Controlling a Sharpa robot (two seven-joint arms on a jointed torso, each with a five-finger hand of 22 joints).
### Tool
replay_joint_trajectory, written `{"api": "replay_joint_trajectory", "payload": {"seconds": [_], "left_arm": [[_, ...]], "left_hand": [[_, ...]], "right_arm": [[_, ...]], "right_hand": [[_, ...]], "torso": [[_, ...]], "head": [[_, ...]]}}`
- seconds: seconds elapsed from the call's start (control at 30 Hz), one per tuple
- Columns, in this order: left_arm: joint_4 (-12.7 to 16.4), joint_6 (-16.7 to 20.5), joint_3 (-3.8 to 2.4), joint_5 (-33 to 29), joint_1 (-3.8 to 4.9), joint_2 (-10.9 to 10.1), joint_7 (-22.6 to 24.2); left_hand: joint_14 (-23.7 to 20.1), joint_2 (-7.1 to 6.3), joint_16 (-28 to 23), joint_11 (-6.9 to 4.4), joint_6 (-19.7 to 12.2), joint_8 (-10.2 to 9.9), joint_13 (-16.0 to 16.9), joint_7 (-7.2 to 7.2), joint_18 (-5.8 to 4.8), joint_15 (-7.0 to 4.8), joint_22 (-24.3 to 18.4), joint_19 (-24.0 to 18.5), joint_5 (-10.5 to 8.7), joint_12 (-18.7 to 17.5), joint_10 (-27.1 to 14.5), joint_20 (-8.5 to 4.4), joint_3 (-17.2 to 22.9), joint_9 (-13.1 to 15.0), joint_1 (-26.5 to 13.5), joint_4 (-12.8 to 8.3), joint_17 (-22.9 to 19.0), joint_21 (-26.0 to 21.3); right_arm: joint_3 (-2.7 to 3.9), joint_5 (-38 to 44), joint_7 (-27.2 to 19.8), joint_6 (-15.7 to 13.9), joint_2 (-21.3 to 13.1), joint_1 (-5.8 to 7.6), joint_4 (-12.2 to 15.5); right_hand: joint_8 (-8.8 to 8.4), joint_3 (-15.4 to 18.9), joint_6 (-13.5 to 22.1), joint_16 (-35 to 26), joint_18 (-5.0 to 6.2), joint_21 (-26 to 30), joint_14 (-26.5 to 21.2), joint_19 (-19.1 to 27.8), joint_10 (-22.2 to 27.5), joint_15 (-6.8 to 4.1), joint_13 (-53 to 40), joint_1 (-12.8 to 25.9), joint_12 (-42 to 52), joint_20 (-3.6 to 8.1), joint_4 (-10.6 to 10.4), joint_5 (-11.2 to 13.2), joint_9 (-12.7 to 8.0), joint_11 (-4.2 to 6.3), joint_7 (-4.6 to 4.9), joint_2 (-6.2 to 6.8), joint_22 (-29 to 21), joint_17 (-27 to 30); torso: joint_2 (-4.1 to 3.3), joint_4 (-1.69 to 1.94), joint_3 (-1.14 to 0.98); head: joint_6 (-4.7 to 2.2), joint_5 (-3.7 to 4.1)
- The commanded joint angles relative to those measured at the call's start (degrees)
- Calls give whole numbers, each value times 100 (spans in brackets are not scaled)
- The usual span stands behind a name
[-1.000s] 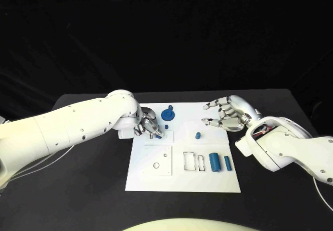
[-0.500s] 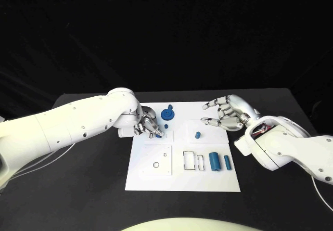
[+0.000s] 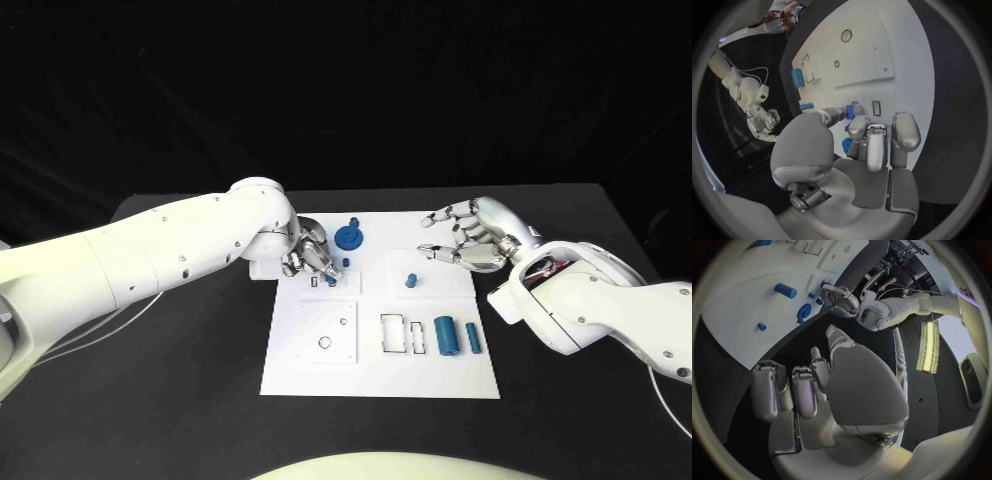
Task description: Assemble the parts on the task board
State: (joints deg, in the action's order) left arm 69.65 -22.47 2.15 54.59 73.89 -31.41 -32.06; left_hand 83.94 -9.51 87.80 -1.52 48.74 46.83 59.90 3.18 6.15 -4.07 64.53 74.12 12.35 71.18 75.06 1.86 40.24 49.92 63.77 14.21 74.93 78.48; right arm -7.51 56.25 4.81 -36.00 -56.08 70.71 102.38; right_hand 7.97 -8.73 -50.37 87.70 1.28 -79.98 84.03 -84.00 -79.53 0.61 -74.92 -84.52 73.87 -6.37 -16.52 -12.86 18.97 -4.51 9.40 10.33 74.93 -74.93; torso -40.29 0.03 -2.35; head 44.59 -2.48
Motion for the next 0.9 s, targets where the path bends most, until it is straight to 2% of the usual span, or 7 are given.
{"api": "replay_joint_trajectory", "payload": {"seconds": [0.03, 0.43, 0.9], "left_arm": [[-39, -211, 18, 53, 18, 63, -19], [-96, -414, 38, 45, 26, 88, -33], [-104, -301, 25, -219, 27, 64, -30]], "left_hand": [[487, 22, 30, 7, -16, -33, -5, -45, -82, -48, 7, 35, 13, 4, 29, 5, 1429, -8, 7, -1427, 1074, 34], [492, 21, 39, 9, -15, -41, -18, -43, -84, -47, 17, 39, 12, -5, 23, 6, 1431, -8, 4, -1434, 1093, 38], [494, 22, 41, 9, -11, -47, 5, -43, -88, -46, 32, 47, 14, 8, 35, 7, 1433, -8, 3, -1442, 1098, 45]], "right_arm": [[0, 16, -24, 66, 1, -4, 11], [-1, 16, -22, 68, 3, -4, 14], [-1, 16, -35, 62, 16, -5, 6]], "right_hand": [[19, -21, -25, -24, 103, 20, 466, -152, 6, -50, -326, 35, 13, 32, -4, -26, -5, 10, 3, -5, 956, -1011], [19, -21, -25, -24, 103, 20, 466, -152, 6, -50, -326, 35, 13, 32, -4, -26, -5, 10, 3, -5, 956, -1011], [19, -21, -25, -24, 103, 20, 466, -152, 6, -50, -326, 35, 13, 32, -4, -26, -5, 10, 3, -5, 956, -1011]], "torso": [[-4, -4, -2], [-2, 3, -2], [-4, 3, 5]], "head": [[12, 4], [31, 11], [20, 20]]}}
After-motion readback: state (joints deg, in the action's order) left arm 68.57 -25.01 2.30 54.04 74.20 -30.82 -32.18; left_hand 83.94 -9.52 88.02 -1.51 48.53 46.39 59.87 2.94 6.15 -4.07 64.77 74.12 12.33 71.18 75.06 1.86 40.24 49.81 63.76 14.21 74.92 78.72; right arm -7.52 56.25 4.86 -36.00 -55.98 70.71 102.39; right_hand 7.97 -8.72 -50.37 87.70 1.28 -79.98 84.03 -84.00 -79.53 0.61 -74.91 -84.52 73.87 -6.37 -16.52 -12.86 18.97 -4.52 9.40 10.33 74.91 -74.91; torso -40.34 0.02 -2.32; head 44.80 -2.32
